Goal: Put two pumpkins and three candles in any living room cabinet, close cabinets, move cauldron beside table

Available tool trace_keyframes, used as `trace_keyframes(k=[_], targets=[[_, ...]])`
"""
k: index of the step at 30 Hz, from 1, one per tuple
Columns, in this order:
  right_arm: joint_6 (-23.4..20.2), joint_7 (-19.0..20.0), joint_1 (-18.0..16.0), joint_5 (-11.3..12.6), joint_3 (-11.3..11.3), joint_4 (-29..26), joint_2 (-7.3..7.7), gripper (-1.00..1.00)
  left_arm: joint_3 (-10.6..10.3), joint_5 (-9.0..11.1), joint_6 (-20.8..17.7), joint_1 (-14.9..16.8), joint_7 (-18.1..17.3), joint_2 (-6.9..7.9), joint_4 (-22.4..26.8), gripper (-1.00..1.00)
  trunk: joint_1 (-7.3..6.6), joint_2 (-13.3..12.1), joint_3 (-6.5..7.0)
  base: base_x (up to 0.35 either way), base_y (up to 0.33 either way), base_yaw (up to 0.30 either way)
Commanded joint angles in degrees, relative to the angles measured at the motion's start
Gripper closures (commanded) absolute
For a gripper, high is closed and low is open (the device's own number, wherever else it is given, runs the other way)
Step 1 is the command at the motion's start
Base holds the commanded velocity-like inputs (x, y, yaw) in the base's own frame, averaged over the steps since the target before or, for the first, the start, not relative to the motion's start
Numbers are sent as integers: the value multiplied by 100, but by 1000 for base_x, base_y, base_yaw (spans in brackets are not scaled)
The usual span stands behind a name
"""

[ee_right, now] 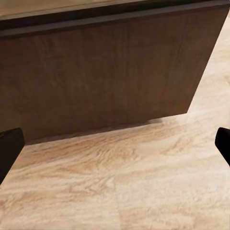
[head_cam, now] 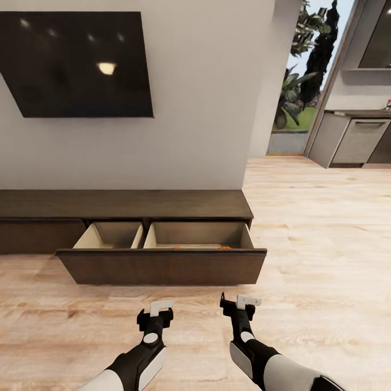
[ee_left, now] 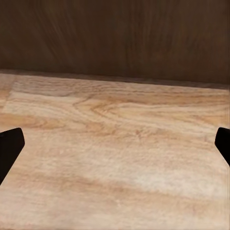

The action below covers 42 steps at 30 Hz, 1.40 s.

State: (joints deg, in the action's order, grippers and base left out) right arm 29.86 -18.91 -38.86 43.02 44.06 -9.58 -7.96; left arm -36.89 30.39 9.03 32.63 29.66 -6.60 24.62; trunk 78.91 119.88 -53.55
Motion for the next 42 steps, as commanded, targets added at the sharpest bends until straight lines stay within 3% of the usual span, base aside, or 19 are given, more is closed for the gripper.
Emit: trace_keyframes(k=[1, 6, 27, 39, 42], targets=[[55, 57, 4, 28, 50, 2, 2, -100, -47, 58, 33, 7, 33, 2, 5, -100, 22, 44, -23, 0, 0, 0], [241, 381, 34, 46, 50, 26, 4, -100, -47, 64, 29, 7, 39, 8, 16, -100, 131, 244, -113, 0, 0, 0], [266, 441, 38, 43, 50, 91, 22, -100, -48, 106, 29, 7, 40, 6, 20, -100, 593, 1087, -490, 0, 0, 0], [260, 586, 42, 48, 50, 98, 26, -100, -13, 120, 20, 7, 74, 16, 35, -100, 593, 1087, -490, 0, 0, 0], [264, 631, 41, 48, 50, 100, 33, -100, -22, 122, -31, 7, 96, 13, 245, -100, 637, 1167, -526, 0, 0, 0]])
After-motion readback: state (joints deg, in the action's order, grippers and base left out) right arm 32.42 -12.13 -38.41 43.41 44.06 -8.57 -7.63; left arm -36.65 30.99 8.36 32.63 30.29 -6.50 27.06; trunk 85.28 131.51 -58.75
